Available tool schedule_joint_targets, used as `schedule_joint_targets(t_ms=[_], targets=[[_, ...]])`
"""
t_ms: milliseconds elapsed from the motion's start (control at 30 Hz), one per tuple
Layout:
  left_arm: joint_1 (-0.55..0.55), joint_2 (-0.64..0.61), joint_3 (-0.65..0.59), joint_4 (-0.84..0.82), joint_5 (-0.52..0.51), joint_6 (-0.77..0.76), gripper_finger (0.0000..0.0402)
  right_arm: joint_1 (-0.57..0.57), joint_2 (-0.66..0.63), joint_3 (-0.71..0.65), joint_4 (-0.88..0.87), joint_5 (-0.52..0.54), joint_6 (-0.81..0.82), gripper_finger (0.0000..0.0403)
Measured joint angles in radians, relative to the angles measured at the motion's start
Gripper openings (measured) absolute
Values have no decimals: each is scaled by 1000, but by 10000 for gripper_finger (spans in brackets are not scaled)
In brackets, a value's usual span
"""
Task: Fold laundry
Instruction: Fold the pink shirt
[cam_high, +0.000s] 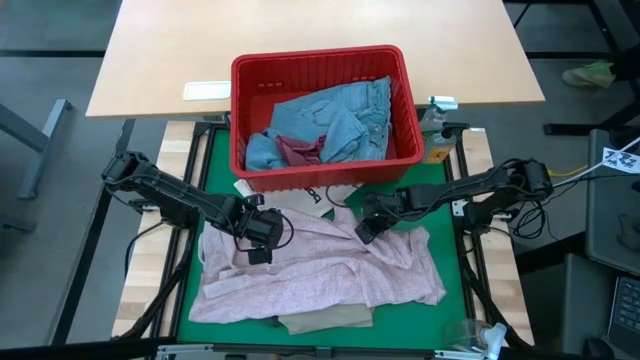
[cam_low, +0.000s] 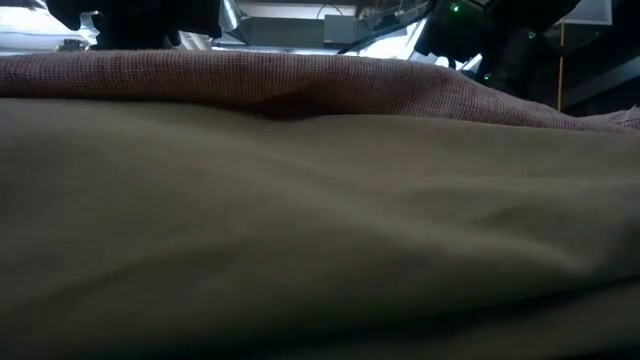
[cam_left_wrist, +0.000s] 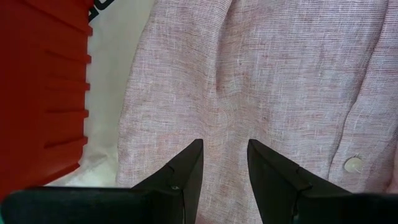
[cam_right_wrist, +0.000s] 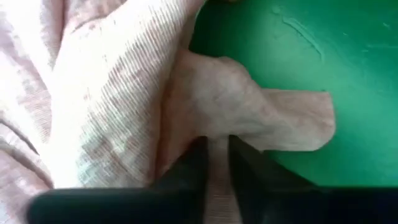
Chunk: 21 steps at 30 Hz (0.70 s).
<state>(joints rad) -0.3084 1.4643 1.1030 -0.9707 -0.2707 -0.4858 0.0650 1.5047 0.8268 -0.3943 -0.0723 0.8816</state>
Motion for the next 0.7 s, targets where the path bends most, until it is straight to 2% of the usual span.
schedule_joint_targets(t_ms=[100,400,700], targets=[[0,0,0,0,0,-2,119,0,0,4,-1,0,-18,8],[0,0,0,-1,0,-4,119,0,-16,86,-9,-15,-129,6],[0,0,0,0,0,-9,119,4,-24,116,-7,-62,-149,2]])
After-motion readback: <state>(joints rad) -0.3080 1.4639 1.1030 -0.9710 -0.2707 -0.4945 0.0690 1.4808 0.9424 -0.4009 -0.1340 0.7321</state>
